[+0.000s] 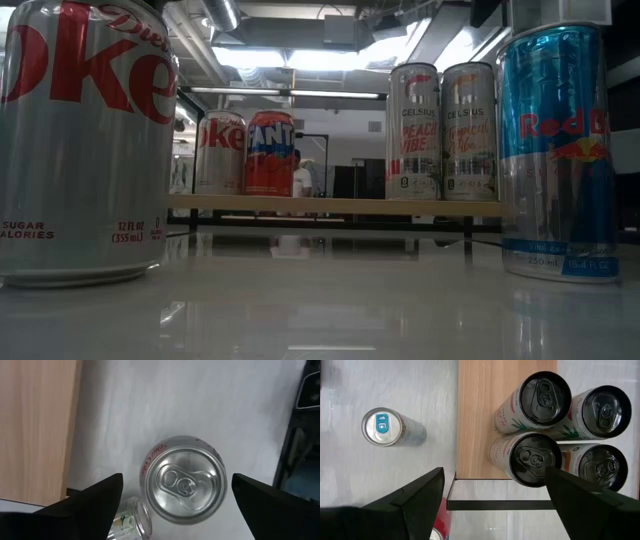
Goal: Place canned beverage on shelf
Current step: Put the left silver-red soda can on the shelf aligned with the other silver-red soda can
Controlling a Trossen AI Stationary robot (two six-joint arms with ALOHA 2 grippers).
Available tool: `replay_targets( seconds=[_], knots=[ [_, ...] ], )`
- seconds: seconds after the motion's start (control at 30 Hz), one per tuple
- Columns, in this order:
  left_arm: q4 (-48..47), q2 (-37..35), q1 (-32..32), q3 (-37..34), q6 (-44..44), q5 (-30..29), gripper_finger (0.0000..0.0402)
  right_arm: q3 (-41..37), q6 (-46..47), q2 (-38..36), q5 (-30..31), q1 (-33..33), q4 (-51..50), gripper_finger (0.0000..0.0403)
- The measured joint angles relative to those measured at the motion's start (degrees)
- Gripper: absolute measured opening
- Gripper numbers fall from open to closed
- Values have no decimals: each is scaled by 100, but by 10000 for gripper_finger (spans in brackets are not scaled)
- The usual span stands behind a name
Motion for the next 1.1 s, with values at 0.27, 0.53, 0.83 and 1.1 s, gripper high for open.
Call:
replay_targets(
  seconds=[0.27, 0.53, 0.83, 1.1],
  knots=[
    [-25, 265, 0, 0, 3, 67, 367, 0, -2, 0, -7, -1, 34, 341],
    [7, 315, 15, -2, -2, 133, 367, 0, -2, 0, -10, -2, 39, 341],
    [61, 315, -11, -2, -19, 133, 367, 2, -4, 0, -7, -2, 39, 341],
    [285, 315, -11, -2, -19, 111, 367, 2, -4, 0, -2, -2, 38, 341]
  ],
)
